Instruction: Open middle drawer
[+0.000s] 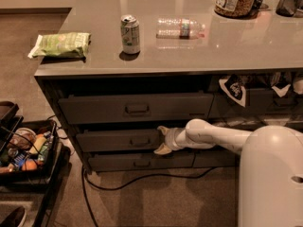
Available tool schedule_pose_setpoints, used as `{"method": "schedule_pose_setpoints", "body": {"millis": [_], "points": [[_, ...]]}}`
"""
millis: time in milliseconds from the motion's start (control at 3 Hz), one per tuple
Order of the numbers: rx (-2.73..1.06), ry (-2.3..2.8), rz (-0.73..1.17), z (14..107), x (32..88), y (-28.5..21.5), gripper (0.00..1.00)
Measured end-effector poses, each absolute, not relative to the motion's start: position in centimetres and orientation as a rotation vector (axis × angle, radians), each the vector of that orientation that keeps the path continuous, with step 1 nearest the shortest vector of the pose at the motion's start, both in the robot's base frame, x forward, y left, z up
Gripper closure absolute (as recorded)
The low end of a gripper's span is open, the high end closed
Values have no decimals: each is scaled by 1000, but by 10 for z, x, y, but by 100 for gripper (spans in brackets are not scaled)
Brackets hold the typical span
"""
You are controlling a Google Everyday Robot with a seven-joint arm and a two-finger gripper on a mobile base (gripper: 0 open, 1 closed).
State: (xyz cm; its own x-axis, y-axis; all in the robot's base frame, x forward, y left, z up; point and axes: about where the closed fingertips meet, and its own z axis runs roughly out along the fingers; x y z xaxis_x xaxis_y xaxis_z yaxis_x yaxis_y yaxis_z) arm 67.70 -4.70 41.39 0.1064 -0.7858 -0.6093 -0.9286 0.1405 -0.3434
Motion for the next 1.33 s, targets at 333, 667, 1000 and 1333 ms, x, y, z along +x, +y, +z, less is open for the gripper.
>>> {"method": "schedule_pose_setpoints", "body": {"millis": [333, 667, 1000, 1333], "points": [[-1667, 1701, 252, 416, 679, -48, 38], [-1667, 1701, 252, 418, 681, -48, 39], [-1630, 1733, 293, 416, 679, -50, 42], [-1629, 1733, 294, 419, 683, -51, 41]]}}
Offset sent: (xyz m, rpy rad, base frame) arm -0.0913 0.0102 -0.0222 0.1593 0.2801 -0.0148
